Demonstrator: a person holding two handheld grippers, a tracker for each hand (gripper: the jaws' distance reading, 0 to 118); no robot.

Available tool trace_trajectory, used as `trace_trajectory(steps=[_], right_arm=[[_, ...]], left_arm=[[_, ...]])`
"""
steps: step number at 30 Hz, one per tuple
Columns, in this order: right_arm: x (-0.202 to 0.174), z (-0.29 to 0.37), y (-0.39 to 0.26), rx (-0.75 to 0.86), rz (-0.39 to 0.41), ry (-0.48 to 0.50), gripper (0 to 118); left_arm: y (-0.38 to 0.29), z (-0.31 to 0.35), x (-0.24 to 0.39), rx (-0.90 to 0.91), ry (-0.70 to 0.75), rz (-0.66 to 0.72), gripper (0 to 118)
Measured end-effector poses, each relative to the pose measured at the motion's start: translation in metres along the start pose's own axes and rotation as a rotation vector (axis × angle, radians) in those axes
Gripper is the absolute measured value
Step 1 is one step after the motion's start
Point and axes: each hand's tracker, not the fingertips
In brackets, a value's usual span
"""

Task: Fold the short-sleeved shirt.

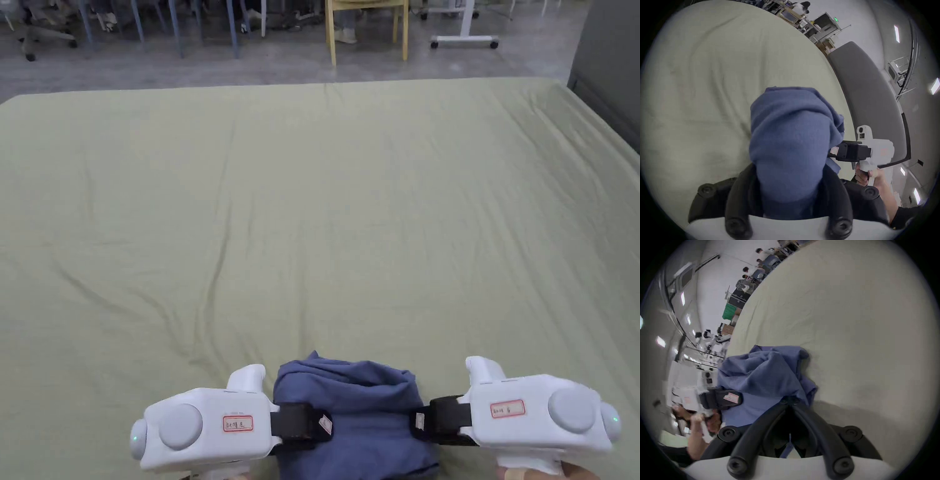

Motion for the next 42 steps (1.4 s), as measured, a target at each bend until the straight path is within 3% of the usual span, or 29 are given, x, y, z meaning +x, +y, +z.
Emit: trace_trajectory(steps=[5, 9, 12, 16, 19, 24, 28, 32, 39, 42], right_arm=[[-0.076, 0.054, 0.003, 0.365, 0.132, -0.384, 3], [-0.144, 0.073, 0.018, 0.534, 0.219, -0.52, 5], [-0.205, 0.071, 0.027, 0.617, 0.279, -0.483, 5], [-0.293, 0.054, 0.025, 0.657, 0.414, -0.342, 8], [-0.353, 0.038, 0.013, 0.659, 0.508, -0.242, 10], [-0.426, 0.018, -0.016, 0.618, 0.616, -0.08, 13], [-0.456, 0.009, -0.034, 0.595, 0.645, -0.036, 15], [-0.475, 0.001, -0.045, 0.624, 0.67, -0.068, 15], [-0.481, -0.002, -0.051, 0.618, 0.706, -0.056, 17], [-0.476, -0.002, -0.047, 0.605, 0.692, -0.058, 17]], left_arm=[[0.018, 0.038, 0.0, 0.016, 0.033, -0.091, 45], [0.034, 0.083, -0.026, 0.047, 0.108, -0.093, 45], [0.041, 0.126, -0.059, 0.08, 0.157, -0.068, 45], [0.039, 0.183, -0.104, 0.116, 0.309, -0.09, 45], [0.036, 0.224, -0.144, 0.129, 0.321, 0.0, 45], [0.03, 0.276, -0.202, 0.097, 0.453, 0.001, 45], [0.037, 0.301, -0.241, 0.087, 0.478, 0.053, 45], [0.042, 0.305, -0.274, 0.03, 0.536, 0.056, 44], [0.038, 0.3, -0.3, 0.024, 0.549, 0.111, 45], [0.036, 0.293, -0.302, 0.031, 0.612, 0.095, 50]])
